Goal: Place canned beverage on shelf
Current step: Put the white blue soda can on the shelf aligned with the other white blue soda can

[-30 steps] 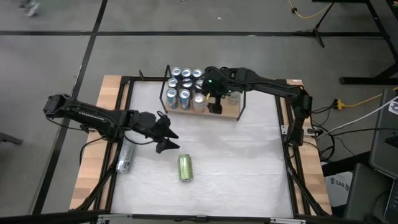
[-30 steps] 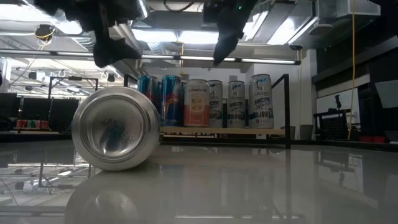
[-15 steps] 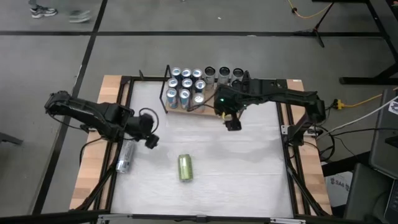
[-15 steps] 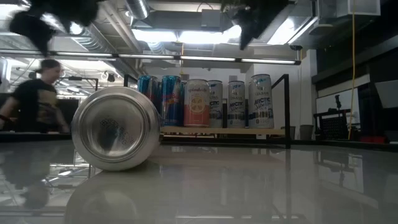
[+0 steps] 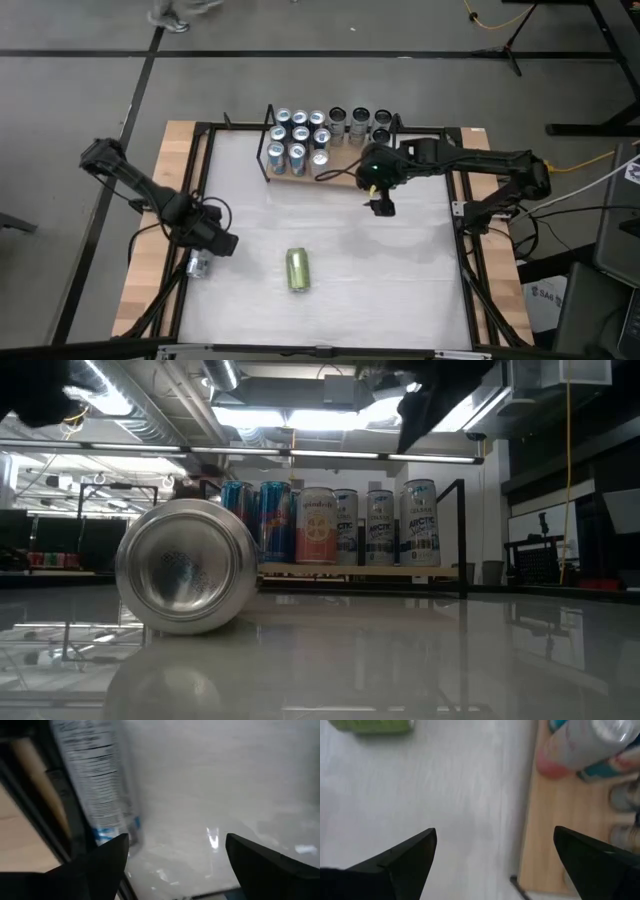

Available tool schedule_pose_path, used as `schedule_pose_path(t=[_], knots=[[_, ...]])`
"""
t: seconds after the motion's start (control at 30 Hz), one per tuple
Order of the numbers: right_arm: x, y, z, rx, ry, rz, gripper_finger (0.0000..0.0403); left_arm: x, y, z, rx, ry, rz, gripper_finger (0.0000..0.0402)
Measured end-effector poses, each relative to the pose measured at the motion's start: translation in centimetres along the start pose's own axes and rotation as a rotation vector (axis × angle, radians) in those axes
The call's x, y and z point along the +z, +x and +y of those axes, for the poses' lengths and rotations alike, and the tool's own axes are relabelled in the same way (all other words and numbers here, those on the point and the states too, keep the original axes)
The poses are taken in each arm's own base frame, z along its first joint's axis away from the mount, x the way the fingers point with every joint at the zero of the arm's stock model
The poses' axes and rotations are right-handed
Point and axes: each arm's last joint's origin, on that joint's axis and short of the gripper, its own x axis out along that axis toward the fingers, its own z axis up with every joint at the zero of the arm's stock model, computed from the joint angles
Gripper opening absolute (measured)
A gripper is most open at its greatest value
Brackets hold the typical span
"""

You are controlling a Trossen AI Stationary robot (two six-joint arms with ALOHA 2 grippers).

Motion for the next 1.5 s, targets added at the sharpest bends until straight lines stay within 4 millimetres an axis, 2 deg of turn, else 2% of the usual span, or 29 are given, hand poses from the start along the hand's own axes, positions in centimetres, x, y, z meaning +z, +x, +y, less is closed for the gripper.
schedule_pose_path(t=[0.3,0.63,1.0,1.37,1.5], knots=[[1.2,0.3,-0.3,-0.031,-0.052,-0.126,0.039,0.1,3.5,2.1,0.131,-0.087,-0.03,0.0324],[1.4,0.3,-0.3,-0.035,-0.052,-0.141,0.039,1.1,6.4,3.7,0.204,-0.124,-0.069,0.0324],[1.4,0.3,-0.3,-0.036,-0.053,-0.144,0.039,1.6,9.2,3.8,0.103,-0.102,-0.034,0.0319],[1.6,0.2,-0.4,-0.041,-0.053,-0.168,0.039,1.5,9.2,2.4,-0.109,-0.081,-0.143,0.023],[1.6,0.2,-0.4,-0.041,-0.054,-0.169,0.039,1.5,9.1,1.6,-0.215,-0.055,-0.203,0.0229]])
